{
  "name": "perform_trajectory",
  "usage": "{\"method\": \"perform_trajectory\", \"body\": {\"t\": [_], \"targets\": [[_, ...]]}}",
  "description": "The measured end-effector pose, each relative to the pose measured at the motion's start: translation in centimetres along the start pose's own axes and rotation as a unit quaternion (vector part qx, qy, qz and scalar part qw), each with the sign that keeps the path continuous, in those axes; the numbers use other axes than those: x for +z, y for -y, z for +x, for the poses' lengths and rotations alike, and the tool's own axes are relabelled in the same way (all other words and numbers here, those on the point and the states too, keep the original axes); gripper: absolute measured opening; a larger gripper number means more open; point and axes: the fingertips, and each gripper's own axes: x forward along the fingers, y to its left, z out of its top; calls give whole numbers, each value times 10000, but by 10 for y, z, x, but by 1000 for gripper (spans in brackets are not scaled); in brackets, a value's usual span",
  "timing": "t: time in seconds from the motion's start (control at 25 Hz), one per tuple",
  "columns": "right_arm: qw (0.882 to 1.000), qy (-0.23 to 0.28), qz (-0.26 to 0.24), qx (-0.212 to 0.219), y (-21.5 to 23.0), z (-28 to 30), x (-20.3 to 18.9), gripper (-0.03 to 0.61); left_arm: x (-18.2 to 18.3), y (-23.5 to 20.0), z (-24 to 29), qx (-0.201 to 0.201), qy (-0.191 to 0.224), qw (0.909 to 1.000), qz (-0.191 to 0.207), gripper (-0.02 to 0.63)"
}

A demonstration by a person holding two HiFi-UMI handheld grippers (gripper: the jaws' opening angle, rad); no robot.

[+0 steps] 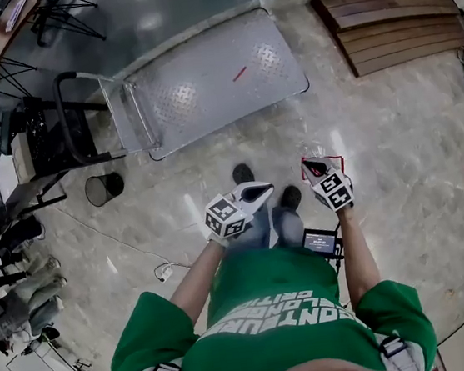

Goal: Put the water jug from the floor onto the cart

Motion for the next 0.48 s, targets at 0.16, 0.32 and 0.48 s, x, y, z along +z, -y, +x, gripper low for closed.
{"method": "perform_trajectory", "body": {"t": [0.16,0.32,0.48], "targets": [[9996,-89,168,-209,16,16,-18,-6,0,-6,12,-268,-183,9994,82,14],[9971,-197,460,-572,35,32,-43,-6,-6,-14,19,-467,-348,9982,111,14],[9896,-477,805,-1090,65,49,-84,-6,-15,-22,29,-565,-490,9971,105,14]]}}
